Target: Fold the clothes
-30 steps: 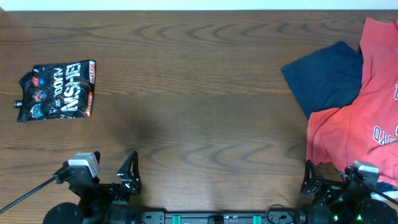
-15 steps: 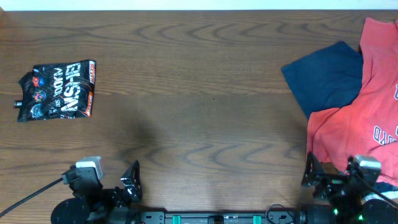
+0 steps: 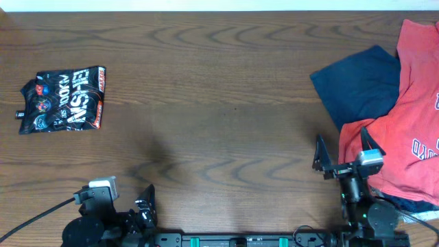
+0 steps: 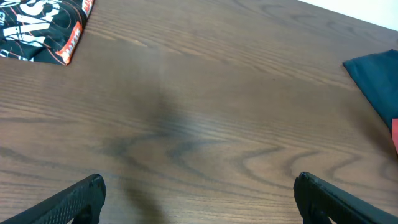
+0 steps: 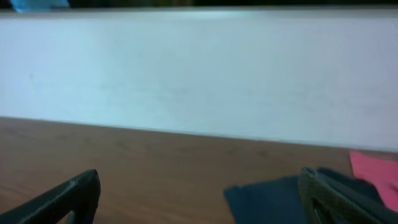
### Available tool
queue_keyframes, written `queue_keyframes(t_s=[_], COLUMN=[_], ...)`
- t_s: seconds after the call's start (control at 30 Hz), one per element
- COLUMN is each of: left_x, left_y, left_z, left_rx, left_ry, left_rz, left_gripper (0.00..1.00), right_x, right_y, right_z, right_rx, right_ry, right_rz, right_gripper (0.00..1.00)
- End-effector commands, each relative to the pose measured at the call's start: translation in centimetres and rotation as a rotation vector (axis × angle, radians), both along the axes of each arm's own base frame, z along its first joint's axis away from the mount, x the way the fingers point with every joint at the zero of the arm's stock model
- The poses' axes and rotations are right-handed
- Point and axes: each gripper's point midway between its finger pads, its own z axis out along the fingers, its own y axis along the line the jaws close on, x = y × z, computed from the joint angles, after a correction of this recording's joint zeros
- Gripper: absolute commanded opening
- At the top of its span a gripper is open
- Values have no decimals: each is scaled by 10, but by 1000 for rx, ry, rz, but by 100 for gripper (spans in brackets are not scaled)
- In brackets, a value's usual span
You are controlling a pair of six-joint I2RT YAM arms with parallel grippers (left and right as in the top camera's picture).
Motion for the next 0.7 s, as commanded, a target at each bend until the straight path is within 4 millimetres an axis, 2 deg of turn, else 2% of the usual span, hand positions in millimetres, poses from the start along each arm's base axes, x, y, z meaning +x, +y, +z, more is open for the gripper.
queue_keyframes(t_s=[0.0,0.1,0.3,0.67], left_x=[0,0,0,0], left_y=[2,2,2,2], left_z=[-2,-2,-2,-2], left_rx=[7,6,6,6], left_ry=[2,2,2,2], left_rz=[6,6,6,6], left_gripper=[98,98,98,98], right_x=[1,3,3,3], right_y=[-17,-19,-14,-14], right_z=[1,-9,-50,-51], right_rx=[0,-1,-12,-13], right_ry=[-18,22,186,192], right_rz=[-108,-118,-86,-85], right_gripper=[99,99,99,99])
